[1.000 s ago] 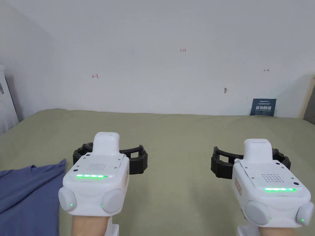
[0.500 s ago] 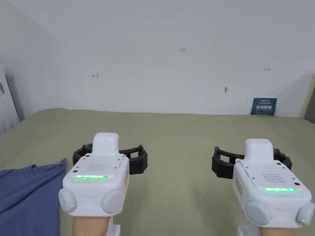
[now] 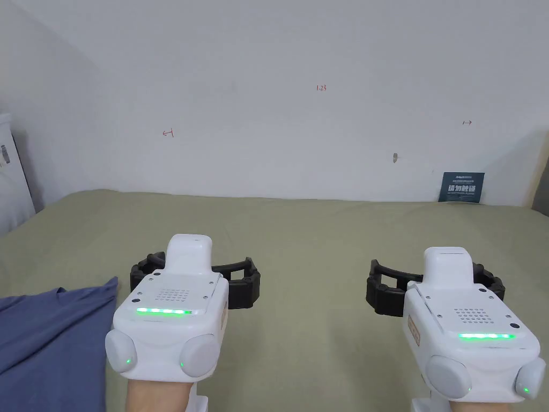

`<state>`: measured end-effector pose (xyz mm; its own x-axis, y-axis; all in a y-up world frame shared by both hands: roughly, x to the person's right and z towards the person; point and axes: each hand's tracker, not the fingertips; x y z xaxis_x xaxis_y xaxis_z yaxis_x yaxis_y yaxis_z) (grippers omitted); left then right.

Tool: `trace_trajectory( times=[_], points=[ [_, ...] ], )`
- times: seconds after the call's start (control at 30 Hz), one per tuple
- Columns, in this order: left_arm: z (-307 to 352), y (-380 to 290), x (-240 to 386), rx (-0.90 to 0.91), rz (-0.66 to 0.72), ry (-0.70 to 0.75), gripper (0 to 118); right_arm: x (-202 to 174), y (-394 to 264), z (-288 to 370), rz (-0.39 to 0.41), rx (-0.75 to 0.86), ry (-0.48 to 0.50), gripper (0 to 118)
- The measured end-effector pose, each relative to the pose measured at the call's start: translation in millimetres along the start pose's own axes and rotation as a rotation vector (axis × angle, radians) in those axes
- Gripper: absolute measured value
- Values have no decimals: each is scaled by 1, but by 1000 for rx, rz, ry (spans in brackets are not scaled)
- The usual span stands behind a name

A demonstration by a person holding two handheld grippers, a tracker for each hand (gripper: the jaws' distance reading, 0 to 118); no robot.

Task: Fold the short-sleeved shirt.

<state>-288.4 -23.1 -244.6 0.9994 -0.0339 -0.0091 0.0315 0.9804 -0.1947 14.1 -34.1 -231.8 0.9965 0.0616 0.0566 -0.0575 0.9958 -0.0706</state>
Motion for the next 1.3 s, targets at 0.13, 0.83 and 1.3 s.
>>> trace_trajectory(
  times=[0.13,0.83,1.3],
  points=[
    [9,4,5,8,-2,3,118,-1,0,0,5,3,1,118],
    [10,5,7,6,-1,0,118,0,2,1,7,2,-2,118],
    [5,0,3,3,6,-8,118,-1,1,2,12,-6,0,118]
  ],
)
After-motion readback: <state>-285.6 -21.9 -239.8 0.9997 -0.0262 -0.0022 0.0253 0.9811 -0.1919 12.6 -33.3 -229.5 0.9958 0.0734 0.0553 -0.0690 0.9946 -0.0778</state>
